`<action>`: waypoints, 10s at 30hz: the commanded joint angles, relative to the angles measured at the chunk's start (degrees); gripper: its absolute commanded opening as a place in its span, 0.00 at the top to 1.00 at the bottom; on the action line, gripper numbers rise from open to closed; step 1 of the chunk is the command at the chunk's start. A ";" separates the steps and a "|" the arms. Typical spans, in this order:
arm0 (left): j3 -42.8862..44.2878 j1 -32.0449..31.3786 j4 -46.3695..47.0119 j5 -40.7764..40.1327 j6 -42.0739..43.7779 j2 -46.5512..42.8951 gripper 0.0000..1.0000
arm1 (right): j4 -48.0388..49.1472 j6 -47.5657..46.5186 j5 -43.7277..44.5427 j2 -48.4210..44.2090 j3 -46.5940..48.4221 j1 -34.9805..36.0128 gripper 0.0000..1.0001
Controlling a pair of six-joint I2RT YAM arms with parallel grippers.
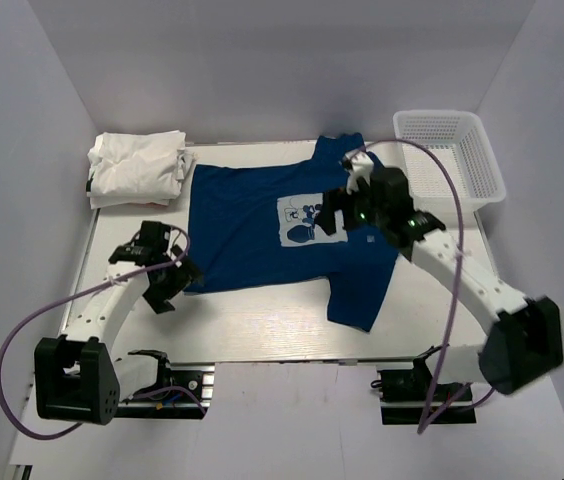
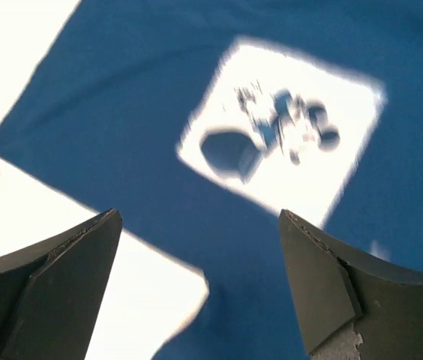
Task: Fold and stack the t-shirts
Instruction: Flatten out the tshirt, then grap the side of the flattened tshirt closest away from the robot with both arms, then fold the flattened tshirt in 1/3 of the way
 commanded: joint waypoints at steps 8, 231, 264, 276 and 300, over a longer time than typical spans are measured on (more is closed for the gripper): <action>-10.72 0.27 16.43 -6.36 -8.27 -2.67 0.13 | -17.08 8.88 6.76 -25.99 -25.18 5.63 0.10; 13.27 -1.05 4.92 -6.37 -3.88 3.37 0.00 | -25.18 6.26 24.41 2.46 -4.12 -0.53 0.10; -7.20 -1.75 20.66 4.90 -5.28 12.36 0.00 | -19.38 2.03 32.78 22.59 2.22 1.06 0.10; -7.20 -0.70 14.95 -0.98 -3.96 13.42 0.00 | -21.04 5.46 35.68 23.57 3.53 -5.61 0.10; 13.26 -0.70 9.22 -6.54 1.92 10.95 0.00 | -16.40 1.50 11.53 14.87 13.98 -10.89 0.10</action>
